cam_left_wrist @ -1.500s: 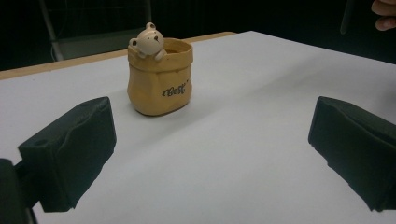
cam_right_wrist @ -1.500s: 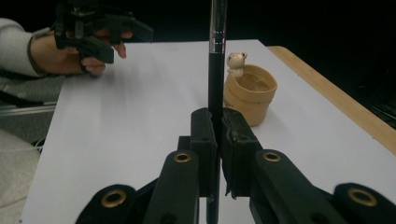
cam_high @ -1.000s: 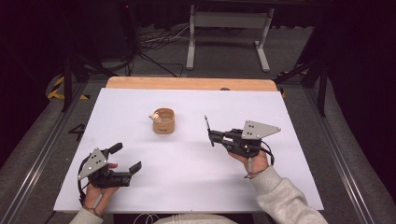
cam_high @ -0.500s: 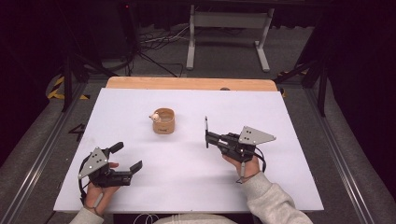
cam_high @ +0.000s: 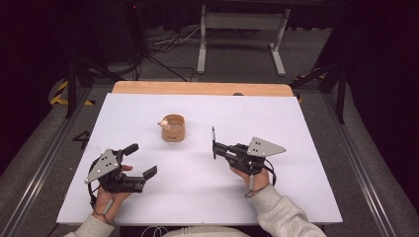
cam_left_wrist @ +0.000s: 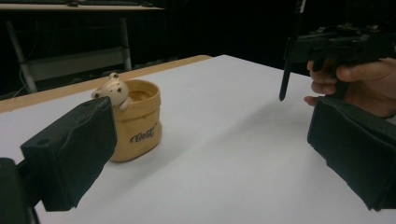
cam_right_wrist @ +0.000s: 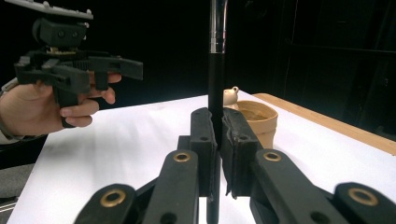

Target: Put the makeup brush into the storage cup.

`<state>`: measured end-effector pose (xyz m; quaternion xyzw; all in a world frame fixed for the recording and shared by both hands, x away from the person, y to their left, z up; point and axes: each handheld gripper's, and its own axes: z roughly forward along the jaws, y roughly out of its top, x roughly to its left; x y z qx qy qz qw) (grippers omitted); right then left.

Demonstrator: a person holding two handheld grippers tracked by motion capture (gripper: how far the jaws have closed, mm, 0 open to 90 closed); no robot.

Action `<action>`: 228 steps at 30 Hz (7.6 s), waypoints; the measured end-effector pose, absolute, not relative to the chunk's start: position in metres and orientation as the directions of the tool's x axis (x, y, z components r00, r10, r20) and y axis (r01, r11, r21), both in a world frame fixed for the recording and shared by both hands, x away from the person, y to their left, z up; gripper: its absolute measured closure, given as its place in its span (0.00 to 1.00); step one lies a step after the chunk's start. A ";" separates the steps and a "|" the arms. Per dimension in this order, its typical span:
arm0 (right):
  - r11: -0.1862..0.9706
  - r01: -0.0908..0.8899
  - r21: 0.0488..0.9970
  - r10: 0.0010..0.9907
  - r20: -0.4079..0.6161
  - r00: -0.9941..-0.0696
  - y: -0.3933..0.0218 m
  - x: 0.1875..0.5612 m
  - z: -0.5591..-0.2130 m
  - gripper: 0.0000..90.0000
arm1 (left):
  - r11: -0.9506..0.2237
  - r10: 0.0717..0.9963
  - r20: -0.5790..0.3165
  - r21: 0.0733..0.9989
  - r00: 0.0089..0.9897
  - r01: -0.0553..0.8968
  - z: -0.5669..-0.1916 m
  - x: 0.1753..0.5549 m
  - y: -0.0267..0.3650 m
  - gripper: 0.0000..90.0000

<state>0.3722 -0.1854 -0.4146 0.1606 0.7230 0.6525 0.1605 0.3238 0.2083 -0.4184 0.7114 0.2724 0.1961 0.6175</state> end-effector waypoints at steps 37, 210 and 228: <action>0.075 0.017 0.997 0.414 -0.016 -0.910 -0.172 0.369 -0.424 0.93 | -0.105 0.452 -0.038 0.990 0.891 0.095 -0.369 0.360 0.123 0.04; 0.048 0.094 0.994 0.529 0.055 -0.847 -0.230 0.350 -0.401 0.02 | -0.008 0.772 -0.132 0.976 0.622 0.217 -0.362 0.440 0.170 0.20; 0.075 0.060 0.995 0.579 0.005 -0.815 -0.256 0.358 -0.390 0.01 | -0.007 0.730 -0.107 0.986 0.675 0.164 -0.352 0.397 0.197 0.07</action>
